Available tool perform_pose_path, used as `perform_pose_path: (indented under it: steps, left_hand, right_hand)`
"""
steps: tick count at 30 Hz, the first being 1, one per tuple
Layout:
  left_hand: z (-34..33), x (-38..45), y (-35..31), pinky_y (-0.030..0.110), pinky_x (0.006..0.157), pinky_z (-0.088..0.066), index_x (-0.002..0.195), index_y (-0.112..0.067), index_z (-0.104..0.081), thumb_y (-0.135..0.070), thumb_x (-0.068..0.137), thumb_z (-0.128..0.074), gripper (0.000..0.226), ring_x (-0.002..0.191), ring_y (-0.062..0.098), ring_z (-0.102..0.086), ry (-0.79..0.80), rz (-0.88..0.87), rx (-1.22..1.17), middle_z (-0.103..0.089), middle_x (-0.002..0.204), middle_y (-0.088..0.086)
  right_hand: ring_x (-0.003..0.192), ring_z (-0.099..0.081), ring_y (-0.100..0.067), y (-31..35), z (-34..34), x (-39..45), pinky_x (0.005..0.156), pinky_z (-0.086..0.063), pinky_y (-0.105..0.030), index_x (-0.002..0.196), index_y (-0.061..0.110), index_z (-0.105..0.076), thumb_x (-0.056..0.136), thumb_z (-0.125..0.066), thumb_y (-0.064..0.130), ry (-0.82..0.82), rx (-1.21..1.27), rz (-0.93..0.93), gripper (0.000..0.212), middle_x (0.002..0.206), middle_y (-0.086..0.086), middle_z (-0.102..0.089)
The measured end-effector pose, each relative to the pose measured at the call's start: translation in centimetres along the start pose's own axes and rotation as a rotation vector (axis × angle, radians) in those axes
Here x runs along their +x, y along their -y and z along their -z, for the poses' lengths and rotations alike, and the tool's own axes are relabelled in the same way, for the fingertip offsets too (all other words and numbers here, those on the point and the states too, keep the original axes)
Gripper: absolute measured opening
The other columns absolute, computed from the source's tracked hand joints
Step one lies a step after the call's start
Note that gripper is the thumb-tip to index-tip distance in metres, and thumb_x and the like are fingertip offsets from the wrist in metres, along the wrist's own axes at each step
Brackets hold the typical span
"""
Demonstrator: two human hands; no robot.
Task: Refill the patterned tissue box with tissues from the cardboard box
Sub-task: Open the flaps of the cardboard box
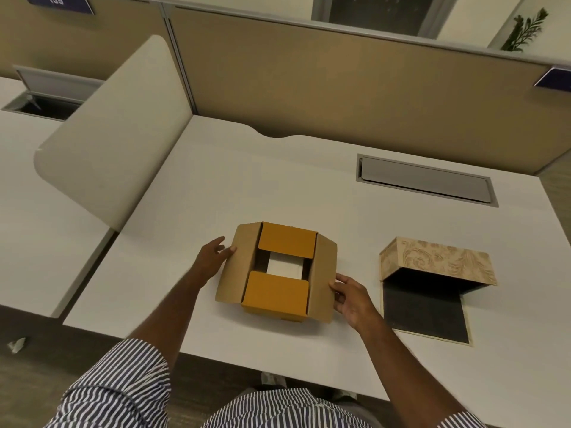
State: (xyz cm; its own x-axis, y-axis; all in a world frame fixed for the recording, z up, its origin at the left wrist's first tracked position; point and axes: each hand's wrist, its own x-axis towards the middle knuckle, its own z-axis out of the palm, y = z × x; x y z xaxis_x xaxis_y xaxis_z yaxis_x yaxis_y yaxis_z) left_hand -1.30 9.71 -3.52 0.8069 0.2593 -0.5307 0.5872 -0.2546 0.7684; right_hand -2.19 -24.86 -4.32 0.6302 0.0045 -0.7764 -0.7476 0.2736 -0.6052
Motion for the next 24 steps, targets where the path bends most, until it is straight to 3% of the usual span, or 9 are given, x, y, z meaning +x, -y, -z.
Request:
perform_pose_path:
  steps: [5,10,13,15,18,20,22,24]
  left_hand:
    - [0.1,0.0,-0.2,0.053,0.113,-0.040,0.153,-0.012,-0.036,-0.030,0.097,-0.063,0.065,0.139,0.033,-0.044,-0.019,-0.015,-0.040,-0.043,0.153,0.019]
    - [1.3,-0.7,-0.9,0.047,0.114,-0.035,0.154,-0.018,-0.034,-0.036,0.096,-0.063,0.068,0.143,0.030,-0.039,-0.100,-0.135,0.036,-0.039,0.158,0.012]
    - [1.4,-1.5,-3.2,0.047,0.119,-0.031,0.151,-0.019,-0.040,-0.033,0.094,-0.067,0.065,0.145,0.025,-0.037,-0.259,-0.457,0.255,-0.041,0.157,0.007]
    - [0.6,-1.9,-5.8,0.049,0.120,-0.029,0.147,-0.021,-0.047,-0.031,0.092,-0.070,0.061,0.144,0.023,-0.039,-0.297,-0.703,0.422,-0.046,0.154,0.005]
    - [-2.4,-2.0,-9.4,0.055,0.122,-0.020,0.145,-0.026,-0.048,-0.040,0.088,-0.069,0.061,0.148,0.025,-0.034,-0.146,-0.903,0.849,-0.046,0.154,0.003]
    - [-4.9,-1.5,-10.3,0.058,0.123,-0.011,0.151,-0.025,-0.037,-0.050,0.089,-0.064,0.072,0.152,0.027,-0.024,0.009,-0.892,1.204,-0.036,0.160,0.005]
    - [-6.5,-0.6,-10.1,0.060,0.123,-0.009,0.156,-0.021,-0.024,-0.058,0.089,-0.058,0.084,0.152,0.031,-0.019,0.138,-0.806,1.418,-0.026,0.164,0.009]
    - [-7.3,0.2,-9.6,0.062,0.121,-0.014,0.157,-0.019,-0.017,-0.055,0.090,-0.059,0.088,0.150,0.034,-0.024,0.206,-0.765,1.475,-0.025,0.163,0.012]
  right_hand:
    - [0.112,-0.064,-0.038,0.3,-0.2,0.5,0.087,-0.058,-0.049,0.132,0.014,-0.056,0.096,-0.058,-0.002,0.010,-0.005,0.006,0.040,0.124,-0.020,-0.065]
    - [0.109,-0.062,-0.028,2.4,0.0,-1.6,0.085,-0.054,-0.038,0.135,0.015,-0.057,0.096,-0.060,0.011,-0.072,-0.107,0.135,0.040,0.124,-0.013,-0.065]
    - [0.116,-0.057,-0.019,4.0,-1.2,-3.1,0.091,-0.048,-0.032,0.128,0.021,-0.059,0.093,-0.068,0.012,-0.345,-0.389,0.622,0.038,0.128,-0.002,-0.061]
    - [0.115,-0.058,-0.013,4.8,-3.2,-4.4,0.093,-0.048,-0.028,0.124,0.023,-0.061,0.092,-0.066,0.009,-0.290,-0.646,0.952,0.035,0.123,0.006,-0.063]
    - [0.106,-0.061,-0.010,4.6,-6.7,-5.2,0.087,-0.047,-0.023,0.125,0.029,-0.063,0.094,-0.062,0.026,0.011,-1.203,0.999,0.032,0.115,0.009,-0.067]
    - [0.111,-0.062,-0.020,3.5,-8.6,-4.8,0.090,-0.049,-0.032,0.133,0.027,-0.060,0.091,-0.062,0.035,0.124,-1.580,0.954,0.043,0.122,0.003,-0.069]
    - [0.112,-0.064,-0.024,2.2,-9.7,-4.5,0.095,-0.050,-0.035,0.137,0.028,-0.056,0.086,-0.065,0.039,0.146,-1.707,0.914,0.053,0.127,0.000,-0.069]
    - [0.113,-0.062,-0.025,1.2,-10.0,-4.0,0.097,-0.047,-0.036,0.138,0.027,-0.057,0.087,-0.065,0.044,0.128,-1.793,0.922,0.054,0.128,-0.002,-0.068]
